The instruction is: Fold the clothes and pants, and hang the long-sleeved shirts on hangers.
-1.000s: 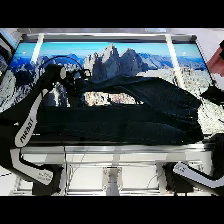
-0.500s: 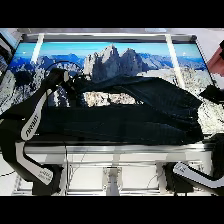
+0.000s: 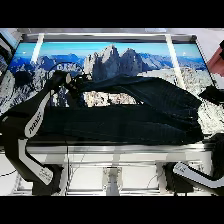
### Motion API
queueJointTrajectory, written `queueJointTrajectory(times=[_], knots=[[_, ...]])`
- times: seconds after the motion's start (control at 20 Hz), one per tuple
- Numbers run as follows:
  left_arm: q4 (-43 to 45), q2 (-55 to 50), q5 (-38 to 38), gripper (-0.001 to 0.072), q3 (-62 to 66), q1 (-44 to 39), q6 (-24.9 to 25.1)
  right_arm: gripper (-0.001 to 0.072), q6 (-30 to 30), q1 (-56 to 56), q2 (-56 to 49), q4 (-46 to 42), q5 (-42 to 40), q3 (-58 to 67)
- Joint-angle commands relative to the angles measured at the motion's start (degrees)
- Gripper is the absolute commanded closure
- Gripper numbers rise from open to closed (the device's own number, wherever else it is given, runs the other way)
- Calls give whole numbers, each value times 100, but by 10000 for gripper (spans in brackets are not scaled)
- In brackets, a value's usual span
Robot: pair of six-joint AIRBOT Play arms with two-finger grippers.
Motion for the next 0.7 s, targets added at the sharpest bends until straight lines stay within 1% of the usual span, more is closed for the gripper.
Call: queueJointTrajectory(times=[0.0, 0.1, 0.25, 0.35, 0.5, 0.65], knots=[[682, 323, -155, 682, 7, 33, -787, 369, 96, 4, 4, 26, 79, 7], [691, 863, -673, 683, 118, 153, -837, 369, 98, 4, 4, 24, 203, 7], [682, 1751, -1429, 683, 533, 448, -1266, 369, 118, 4, 4, 26, 431, 7], [682, 2238, -1803, 683, 901, 643, -1547, 369, 116, 4, 4, 26, 564, 7], [682, 2614, -2280, 682, 1432, 844, -1805, 369, 114, 4, 4, 28, 664, 7], [656, 2570, -2640, 683, 1615, 1001, -1805, 369, 114, 4, 4, 28, 664, 7]])
